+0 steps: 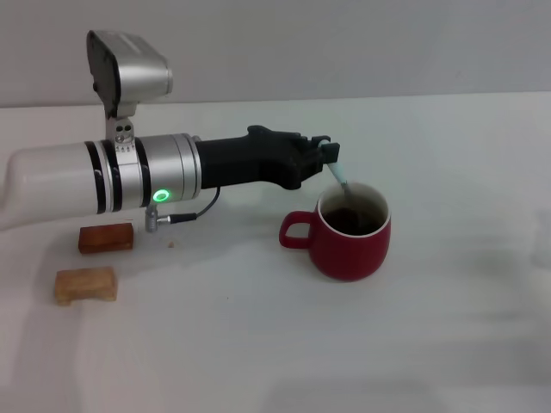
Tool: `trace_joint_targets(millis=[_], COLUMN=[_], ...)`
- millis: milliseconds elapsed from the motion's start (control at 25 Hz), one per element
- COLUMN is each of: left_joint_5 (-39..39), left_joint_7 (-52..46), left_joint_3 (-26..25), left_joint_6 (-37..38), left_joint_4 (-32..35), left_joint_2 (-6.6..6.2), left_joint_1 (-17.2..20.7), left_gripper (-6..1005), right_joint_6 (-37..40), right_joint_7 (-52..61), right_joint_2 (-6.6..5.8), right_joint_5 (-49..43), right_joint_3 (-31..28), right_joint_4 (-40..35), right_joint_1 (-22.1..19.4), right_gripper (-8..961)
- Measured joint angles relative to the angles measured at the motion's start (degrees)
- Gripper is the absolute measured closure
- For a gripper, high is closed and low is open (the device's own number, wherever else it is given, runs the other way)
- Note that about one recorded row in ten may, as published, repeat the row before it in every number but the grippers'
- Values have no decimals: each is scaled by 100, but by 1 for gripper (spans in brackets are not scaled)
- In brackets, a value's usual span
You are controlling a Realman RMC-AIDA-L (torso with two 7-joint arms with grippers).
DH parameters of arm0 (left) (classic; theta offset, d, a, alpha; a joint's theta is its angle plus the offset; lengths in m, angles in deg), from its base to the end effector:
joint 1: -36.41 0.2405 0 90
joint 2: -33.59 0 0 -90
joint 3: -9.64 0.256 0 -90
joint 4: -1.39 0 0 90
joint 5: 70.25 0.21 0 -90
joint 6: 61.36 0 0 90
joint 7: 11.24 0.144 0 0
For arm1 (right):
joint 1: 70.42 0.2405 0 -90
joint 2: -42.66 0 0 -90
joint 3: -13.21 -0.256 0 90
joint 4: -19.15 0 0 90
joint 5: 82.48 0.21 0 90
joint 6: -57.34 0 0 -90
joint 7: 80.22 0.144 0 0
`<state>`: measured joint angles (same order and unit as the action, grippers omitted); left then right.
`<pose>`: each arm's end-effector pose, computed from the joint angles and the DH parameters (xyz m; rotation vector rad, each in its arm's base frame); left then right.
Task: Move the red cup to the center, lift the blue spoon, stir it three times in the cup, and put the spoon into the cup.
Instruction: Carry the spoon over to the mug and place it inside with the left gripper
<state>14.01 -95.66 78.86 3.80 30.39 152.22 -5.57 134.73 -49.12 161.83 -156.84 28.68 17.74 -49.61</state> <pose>-0.1720 0.3961 -0.0548 -2.6650 -0.6576 -0.7968 0.3575 0.2879 0.0039 -1.5933 0.7182 0.8906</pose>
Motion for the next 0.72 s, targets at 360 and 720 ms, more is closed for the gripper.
trace_joint_targets(millis=[360,720], left_joint_5=[-7,-8], left_joint_7=[6,1], left_joint_3=[-122,-223], left_joint_6=[-42,271], left_joint_4=[62,182], left_joint_2=[-47,-68], left_joint_1=[101,454], left_gripper=[858,858], right_joint_6=[-67,-146], right_joint_7=[-11,-14], right_joint_2=[0,0], right_joint_5=[0,-6], right_joint_3=[0,24], right_joint_4=[0,0], right_joint_1=[47,127], right_gripper=[953,954])
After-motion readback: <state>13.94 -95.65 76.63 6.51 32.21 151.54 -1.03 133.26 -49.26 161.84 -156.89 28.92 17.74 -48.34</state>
